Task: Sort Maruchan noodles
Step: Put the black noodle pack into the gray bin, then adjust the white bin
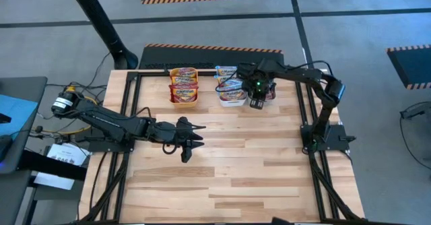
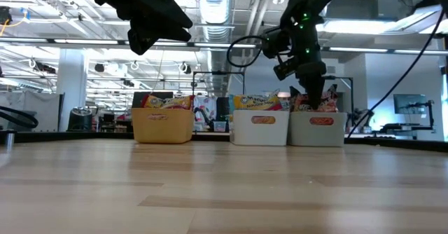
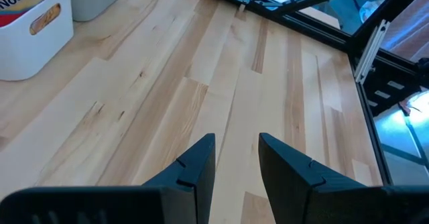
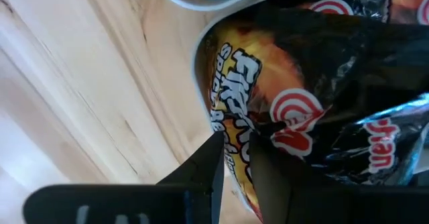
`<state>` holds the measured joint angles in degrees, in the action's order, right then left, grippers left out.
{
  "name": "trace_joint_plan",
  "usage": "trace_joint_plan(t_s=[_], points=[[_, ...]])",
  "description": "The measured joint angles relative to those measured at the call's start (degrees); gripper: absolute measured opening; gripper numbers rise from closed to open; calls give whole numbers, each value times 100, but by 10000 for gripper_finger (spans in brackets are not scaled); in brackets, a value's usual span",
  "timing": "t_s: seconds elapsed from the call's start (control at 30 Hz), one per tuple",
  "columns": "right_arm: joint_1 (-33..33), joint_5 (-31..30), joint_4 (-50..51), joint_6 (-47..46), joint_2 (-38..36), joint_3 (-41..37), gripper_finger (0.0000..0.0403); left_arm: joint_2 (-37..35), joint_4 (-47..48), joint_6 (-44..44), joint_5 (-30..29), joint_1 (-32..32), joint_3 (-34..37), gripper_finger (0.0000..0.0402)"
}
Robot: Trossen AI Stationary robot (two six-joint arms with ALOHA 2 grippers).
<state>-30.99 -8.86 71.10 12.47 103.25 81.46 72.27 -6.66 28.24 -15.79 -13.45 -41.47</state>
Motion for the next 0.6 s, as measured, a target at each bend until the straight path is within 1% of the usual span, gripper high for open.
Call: trace_joint_plan(t_s=[0.23,0.4,0.5,0.6], points=[[229,-37,299,-126,-361,2,97,0,-4,4,0,0,0,102],[439,-23,310,-640,-835,2,97,0,-24,-9,0,0,0,102],[599,209,193,-1050,-1107,2,97,-2,-41,-26,-1,0,0,102],[788,518,-354,-1412,-1230,2,97,-7,-118,-142,-1,0,0,103]])
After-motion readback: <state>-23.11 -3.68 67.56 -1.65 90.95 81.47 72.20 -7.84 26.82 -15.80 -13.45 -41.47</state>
